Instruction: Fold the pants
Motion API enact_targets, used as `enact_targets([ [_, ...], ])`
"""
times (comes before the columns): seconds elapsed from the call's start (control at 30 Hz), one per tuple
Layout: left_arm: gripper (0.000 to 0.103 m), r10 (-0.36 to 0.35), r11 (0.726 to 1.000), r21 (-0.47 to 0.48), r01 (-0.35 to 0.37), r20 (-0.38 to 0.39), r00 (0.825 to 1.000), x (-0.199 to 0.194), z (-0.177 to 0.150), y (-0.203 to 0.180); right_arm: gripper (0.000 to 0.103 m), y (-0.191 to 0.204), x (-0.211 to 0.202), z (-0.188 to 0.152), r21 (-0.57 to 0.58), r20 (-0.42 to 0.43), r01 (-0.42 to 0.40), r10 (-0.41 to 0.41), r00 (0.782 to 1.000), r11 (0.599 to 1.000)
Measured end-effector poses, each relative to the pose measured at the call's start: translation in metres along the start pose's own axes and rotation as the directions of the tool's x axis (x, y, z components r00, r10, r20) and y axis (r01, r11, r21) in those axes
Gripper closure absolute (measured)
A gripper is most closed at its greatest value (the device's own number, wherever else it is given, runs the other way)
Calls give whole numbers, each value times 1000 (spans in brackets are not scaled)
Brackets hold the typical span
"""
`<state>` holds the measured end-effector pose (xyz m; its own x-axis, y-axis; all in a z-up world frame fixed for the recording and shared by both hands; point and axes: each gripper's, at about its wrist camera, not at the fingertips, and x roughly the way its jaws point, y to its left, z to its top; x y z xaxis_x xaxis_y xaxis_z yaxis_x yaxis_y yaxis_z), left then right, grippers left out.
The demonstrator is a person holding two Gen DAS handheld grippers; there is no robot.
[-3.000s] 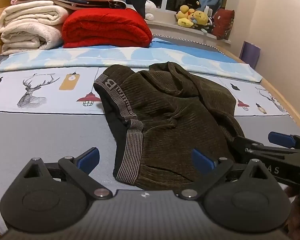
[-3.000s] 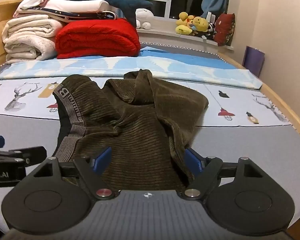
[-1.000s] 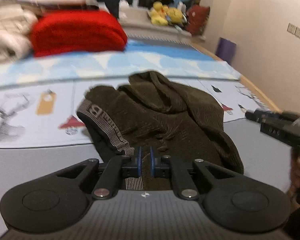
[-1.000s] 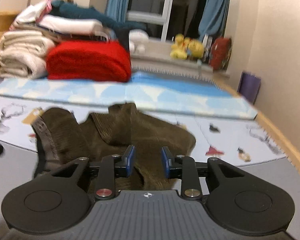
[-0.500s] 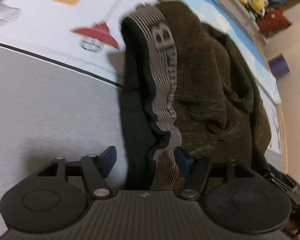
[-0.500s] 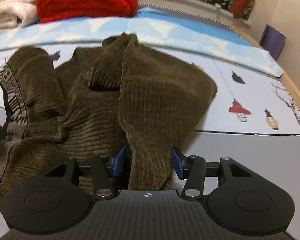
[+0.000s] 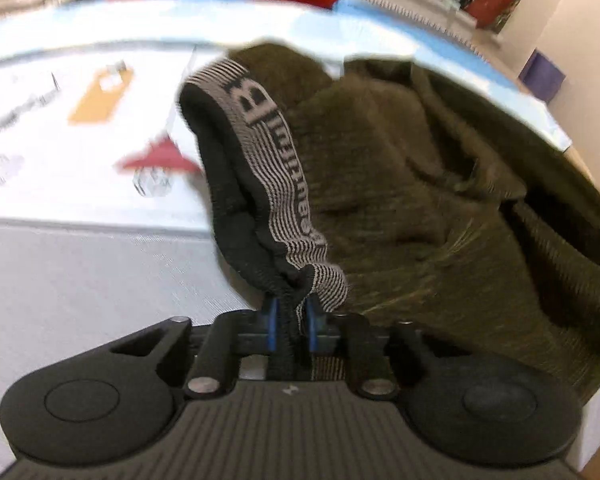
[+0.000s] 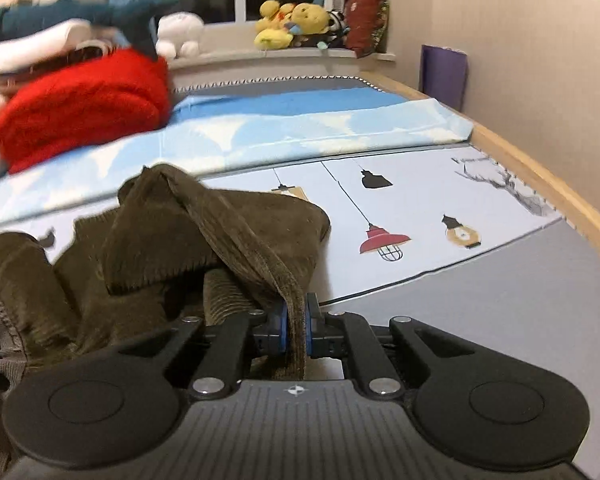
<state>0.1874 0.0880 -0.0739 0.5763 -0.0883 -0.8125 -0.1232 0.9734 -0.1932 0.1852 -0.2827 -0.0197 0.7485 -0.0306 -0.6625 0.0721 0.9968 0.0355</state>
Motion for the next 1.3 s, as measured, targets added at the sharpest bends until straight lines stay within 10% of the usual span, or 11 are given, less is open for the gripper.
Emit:
enact_targets([
  [0.2,95,24,998,-55,-15,171,985,-80,18,40,96,10,-16,-15,-28,-97,-227,223,970,973],
  [0.37,103,225,974,-60,-218,155,962,-131,12,82,93,48,-12,-37,-111,-359,-496,431,828,861],
  [0.47,103,287,955,-109,-276,103,952,-149,16,110,90,64,-18,-37,-165,-403,-568,470,785,806],
  [0.63,51,134,954,-274,-119,36,990,-128,-3,150,74,57,-20,-8,-81,-249,-582,549,798,809],
  [0.8,43,9,921,-388,-42,-86,996,-88,-3,174,67,73,7,1,-79,-183,-450,430,884,890],
  [1.2,31,-14,955,-291,-51,-216,976,-15,-10,167,56,164,77,-26,-365,-256,-332,249,934,870],
  [1.3,31,-24,953,-299,-50,-239,971,-7,-12,167,85,162,80,-23,-378,-233,-264,185,955,887],
])
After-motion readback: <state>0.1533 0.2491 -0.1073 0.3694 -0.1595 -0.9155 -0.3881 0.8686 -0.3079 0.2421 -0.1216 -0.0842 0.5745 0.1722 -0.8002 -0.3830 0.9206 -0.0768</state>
